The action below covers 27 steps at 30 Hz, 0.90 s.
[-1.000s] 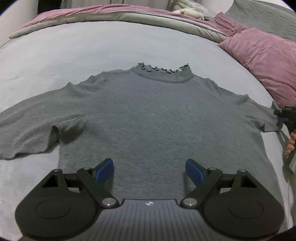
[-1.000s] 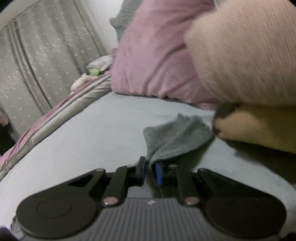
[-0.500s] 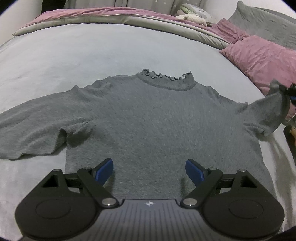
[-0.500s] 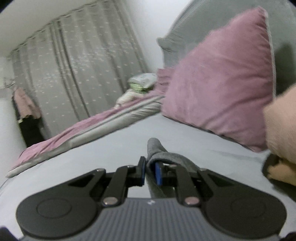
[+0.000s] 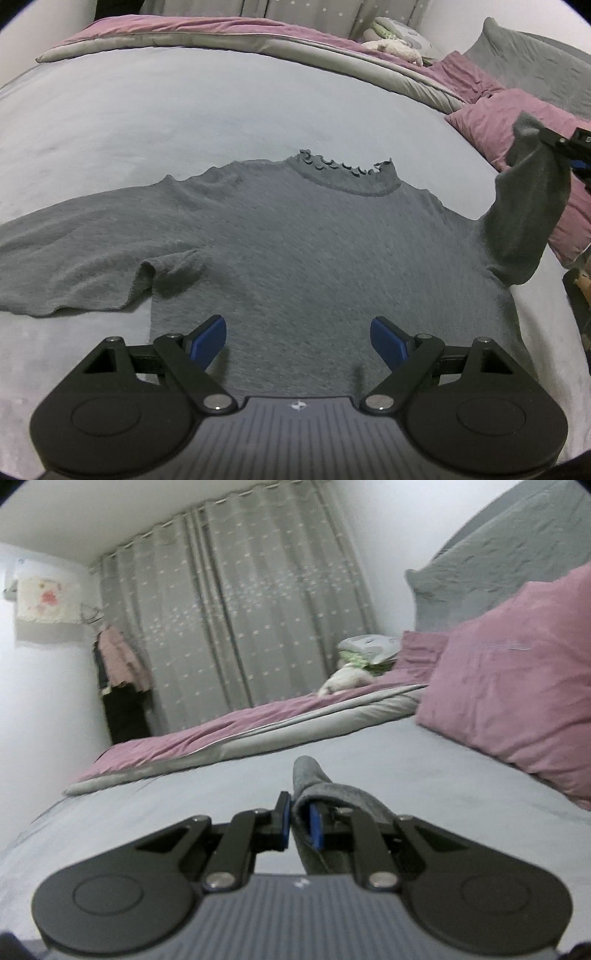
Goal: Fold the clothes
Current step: 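Lift the cuff with the right gripper, lay it across the body, open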
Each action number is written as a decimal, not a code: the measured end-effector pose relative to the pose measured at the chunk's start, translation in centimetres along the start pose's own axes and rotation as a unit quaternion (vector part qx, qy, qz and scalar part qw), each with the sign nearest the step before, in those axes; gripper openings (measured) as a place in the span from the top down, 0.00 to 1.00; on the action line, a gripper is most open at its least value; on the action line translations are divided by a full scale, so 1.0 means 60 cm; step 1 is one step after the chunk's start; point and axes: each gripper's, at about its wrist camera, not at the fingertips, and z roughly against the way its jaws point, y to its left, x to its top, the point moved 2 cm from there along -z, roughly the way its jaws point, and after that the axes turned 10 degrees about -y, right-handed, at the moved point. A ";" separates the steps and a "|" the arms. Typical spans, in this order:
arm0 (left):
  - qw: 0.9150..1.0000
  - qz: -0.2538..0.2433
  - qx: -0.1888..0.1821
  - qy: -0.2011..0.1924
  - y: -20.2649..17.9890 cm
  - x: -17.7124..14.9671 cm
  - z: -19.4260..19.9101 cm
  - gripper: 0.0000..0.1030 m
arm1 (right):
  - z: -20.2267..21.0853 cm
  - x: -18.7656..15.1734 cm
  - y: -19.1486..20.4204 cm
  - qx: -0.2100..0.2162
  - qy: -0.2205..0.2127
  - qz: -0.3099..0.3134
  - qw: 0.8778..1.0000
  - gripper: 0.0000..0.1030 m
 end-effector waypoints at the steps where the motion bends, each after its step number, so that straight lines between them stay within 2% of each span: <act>1: 1.000 0.002 0.000 -0.001 0.002 0.001 0.001 0.17 | 0.002 -0.005 0.012 0.005 0.003 0.004 1.000 0.89; 6: 1.000 0.010 0.002 0.000 0.006 0.002 -0.001 0.17 | 0.007 -0.049 0.070 0.032 0.030 0.018 0.999 0.89; 13: 1.000 0.017 0.000 -0.002 0.008 0.003 0.001 0.17 | 0.007 -0.132 0.119 0.058 0.092 0.021 0.994 0.89; 19: 1.000 0.018 0.000 -0.001 0.009 0.004 0.001 0.17 | 0.007 -0.201 0.136 0.060 0.137 0.021 0.988 0.89; 25: 1.000 0.018 0.000 -0.001 0.009 0.004 0.002 0.17 | 0.010 -0.253 0.139 0.061 0.192 0.021 0.979 0.89; 27: 1.000 0.018 0.001 0.000 0.008 0.004 0.000 0.17 | -0.009 -0.260 0.136 0.065 0.205 0.021 0.976 0.88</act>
